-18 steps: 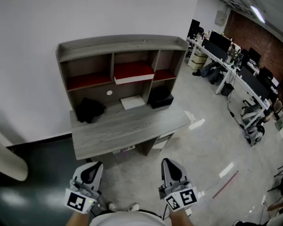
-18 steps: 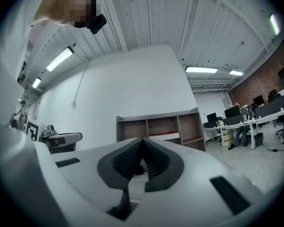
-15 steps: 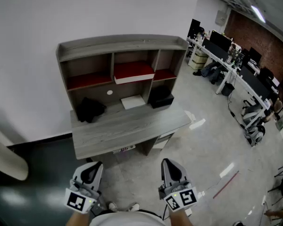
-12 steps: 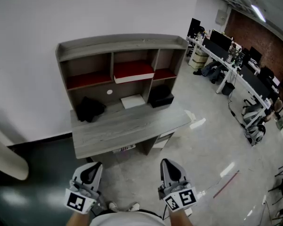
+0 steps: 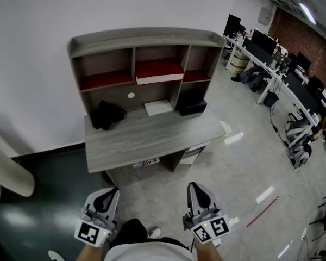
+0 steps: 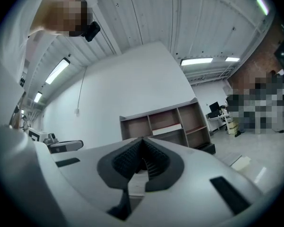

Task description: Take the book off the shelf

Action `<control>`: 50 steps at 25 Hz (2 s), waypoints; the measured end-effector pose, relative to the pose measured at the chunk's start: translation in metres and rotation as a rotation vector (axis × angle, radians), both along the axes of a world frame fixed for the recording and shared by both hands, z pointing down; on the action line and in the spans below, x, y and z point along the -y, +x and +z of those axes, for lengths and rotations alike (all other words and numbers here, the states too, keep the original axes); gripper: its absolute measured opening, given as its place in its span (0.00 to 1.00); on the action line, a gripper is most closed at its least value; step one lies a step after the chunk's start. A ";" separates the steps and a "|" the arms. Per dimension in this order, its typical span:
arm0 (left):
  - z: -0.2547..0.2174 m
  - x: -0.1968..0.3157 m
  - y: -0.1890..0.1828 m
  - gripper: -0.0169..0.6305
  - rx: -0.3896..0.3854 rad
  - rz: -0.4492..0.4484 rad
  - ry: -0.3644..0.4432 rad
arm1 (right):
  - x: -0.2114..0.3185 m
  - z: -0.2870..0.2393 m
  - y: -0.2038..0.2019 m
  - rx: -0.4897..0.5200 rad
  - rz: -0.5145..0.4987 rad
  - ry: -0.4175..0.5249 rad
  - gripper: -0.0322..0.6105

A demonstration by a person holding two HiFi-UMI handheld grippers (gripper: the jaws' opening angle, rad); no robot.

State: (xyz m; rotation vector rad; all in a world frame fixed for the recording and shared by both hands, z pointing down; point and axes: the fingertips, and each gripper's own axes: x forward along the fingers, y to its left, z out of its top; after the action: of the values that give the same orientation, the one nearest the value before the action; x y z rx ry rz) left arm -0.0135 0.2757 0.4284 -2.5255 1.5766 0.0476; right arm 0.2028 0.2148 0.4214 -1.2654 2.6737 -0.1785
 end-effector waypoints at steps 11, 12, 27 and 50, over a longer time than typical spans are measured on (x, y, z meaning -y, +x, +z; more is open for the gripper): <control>0.029 0.059 0.002 0.05 -0.022 0.037 -0.065 | 0.049 0.029 -0.011 -0.040 -0.009 -0.078 0.09; 0.032 0.069 0.002 0.05 -0.021 0.048 -0.073 | 0.058 0.030 -0.011 -0.041 -0.002 -0.082 0.09; 0.009 0.280 -0.060 0.05 -0.105 0.141 -0.001 | 0.243 -0.011 -0.105 -0.125 -0.006 -0.053 0.09; 0.006 0.386 -0.062 0.05 -0.090 0.071 -0.023 | 0.365 -0.005 -0.113 -0.073 -0.087 -0.103 0.09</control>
State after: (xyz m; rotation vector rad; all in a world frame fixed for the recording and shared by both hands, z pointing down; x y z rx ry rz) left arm -0.0755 -0.1105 0.4342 -2.6309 1.5265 0.1546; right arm 0.0895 -0.1501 0.4161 -1.2059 2.8174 -0.2908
